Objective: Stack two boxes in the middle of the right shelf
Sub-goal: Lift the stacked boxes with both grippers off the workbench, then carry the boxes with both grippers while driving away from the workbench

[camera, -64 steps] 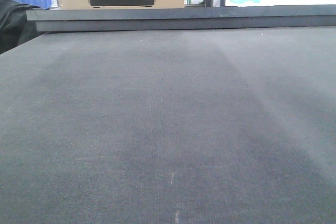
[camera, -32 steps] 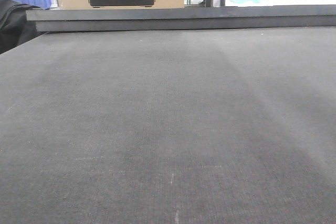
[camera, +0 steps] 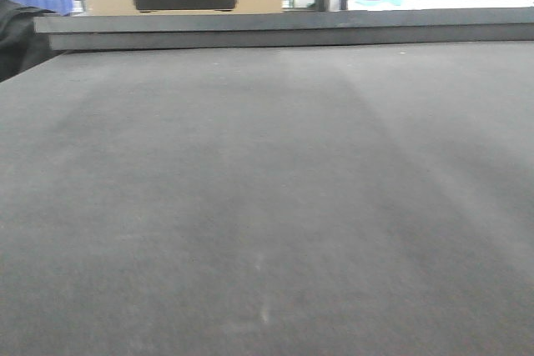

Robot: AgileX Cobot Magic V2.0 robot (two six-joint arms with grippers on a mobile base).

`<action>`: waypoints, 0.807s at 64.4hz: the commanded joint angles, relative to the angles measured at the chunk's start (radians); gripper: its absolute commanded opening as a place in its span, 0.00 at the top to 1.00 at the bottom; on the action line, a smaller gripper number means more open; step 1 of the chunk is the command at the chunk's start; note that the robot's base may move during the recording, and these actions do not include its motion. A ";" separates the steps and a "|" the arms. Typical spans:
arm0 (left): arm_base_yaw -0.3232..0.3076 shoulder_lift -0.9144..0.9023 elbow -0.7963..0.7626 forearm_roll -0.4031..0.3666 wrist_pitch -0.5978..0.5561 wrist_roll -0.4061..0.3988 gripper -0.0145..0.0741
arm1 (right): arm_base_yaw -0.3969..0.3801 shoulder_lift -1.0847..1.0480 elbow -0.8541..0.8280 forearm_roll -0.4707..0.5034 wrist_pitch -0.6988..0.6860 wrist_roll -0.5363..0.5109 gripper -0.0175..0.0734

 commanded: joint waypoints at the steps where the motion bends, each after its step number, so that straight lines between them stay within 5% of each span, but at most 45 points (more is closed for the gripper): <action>1: -0.006 -0.017 -0.015 -0.007 -0.061 0.000 0.96 | -0.005 -0.010 -0.013 -0.012 -0.034 -0.011 0.98; 52: -0.006 -0.017 -0.015 -0.007 -0.061 0.000 0.96 | -0.005 -0.010 -0.013 -0.012 -0.034 -0.011 0.98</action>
